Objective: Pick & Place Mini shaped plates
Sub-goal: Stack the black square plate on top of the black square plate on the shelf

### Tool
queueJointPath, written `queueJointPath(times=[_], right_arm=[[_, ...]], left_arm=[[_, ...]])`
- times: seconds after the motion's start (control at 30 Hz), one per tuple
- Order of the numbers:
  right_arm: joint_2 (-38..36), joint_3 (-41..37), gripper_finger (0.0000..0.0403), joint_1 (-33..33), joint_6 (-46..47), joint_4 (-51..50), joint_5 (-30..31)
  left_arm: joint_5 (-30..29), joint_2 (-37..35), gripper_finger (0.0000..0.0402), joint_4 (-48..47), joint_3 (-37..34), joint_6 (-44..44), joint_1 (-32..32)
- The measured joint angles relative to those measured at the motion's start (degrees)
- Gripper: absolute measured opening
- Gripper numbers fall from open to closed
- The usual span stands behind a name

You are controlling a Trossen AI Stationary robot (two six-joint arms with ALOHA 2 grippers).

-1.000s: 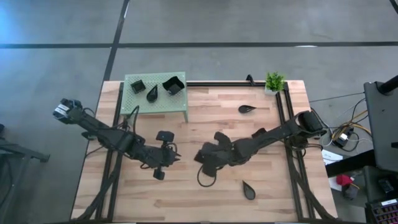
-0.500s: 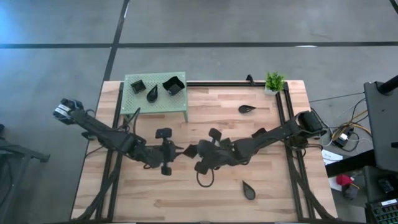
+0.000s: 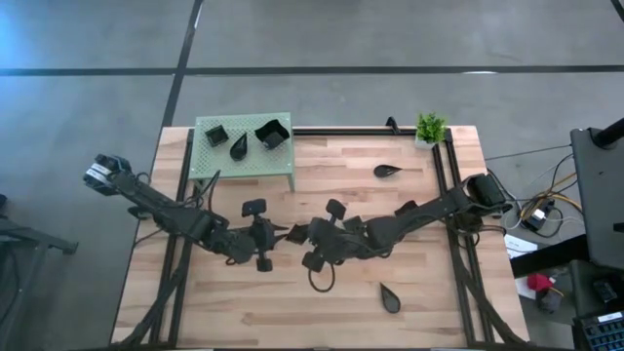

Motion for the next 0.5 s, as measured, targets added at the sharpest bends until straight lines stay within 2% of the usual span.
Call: queueJointPath(times=[0.13, 0.5], right_arm=[[0.0, 0.0, 0.0011, 0.1, -0.1, 0.3, 1.9], [0.0, 0.0, 0.0011, 0.1, 0.0, 1.0, 2.3]], left_arm=[[-0.2, -0.1, 0.0057, 0.9, 0.1, -0.5, 0.0], [0.0, -0.2, 0.0057, 1.0, 1.3, -4.4, 0.0]])
